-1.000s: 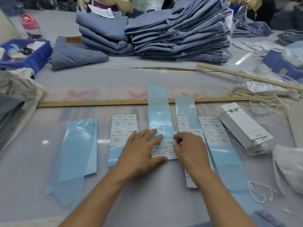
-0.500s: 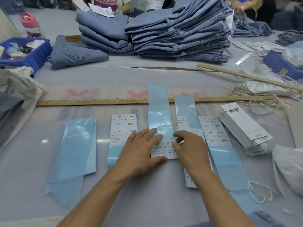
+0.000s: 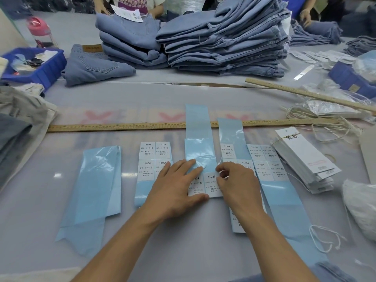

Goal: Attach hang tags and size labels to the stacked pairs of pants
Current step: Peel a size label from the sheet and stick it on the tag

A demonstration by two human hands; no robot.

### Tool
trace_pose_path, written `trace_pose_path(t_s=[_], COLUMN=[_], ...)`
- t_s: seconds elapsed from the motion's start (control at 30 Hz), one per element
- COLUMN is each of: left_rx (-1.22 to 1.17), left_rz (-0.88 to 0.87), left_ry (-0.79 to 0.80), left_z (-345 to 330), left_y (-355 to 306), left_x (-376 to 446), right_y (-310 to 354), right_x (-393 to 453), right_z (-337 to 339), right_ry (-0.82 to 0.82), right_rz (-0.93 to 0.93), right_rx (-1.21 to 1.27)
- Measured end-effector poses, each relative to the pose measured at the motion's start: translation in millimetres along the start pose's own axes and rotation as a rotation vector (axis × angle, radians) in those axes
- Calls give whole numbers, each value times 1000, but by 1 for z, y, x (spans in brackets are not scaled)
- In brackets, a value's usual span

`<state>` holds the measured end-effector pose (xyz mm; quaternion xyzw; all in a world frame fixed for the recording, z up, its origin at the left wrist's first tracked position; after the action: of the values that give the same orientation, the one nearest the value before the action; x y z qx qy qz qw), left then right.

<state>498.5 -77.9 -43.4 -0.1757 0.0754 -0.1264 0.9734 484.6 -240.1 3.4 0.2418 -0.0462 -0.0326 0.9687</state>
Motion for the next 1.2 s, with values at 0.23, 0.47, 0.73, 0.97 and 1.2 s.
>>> trace_pose_path(t_s=[0.23, 0.47, 0.73, 0.97, 1.2], left_rx=[-5, -13, -66, -25, -13], left_rz=[1, -3, 4, 4, 5], left_ry=[3, -1, -35, -5, 5], left_z=[1, 1, 5, 3, 2], left_y=[0, -1, -1, -2, -1], left_x=[-1, -1, 0, 0, -1], right_y=[0, 14, 15, 16, 17], right_x=[-1, 0, 2, 1, 0], right_z=[8, -15, -21, -16, -12], right_ry=[-111, 107, 166, 145, 111], right_rz=[-13, 193, 227, 233, 224], right_rx=[-4, 25, -34, -49, -58])
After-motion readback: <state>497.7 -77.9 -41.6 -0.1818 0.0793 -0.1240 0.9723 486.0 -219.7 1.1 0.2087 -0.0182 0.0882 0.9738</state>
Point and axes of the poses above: each hand's wrist, its own x-axis towards the middle knuckle, its own z-axis out of the back of the hand, y = z × x, the point moved 7 cm from there along x, towards the middle knuckle, and after that the axes turned 10 degrees about z, right-handed, at the moved point
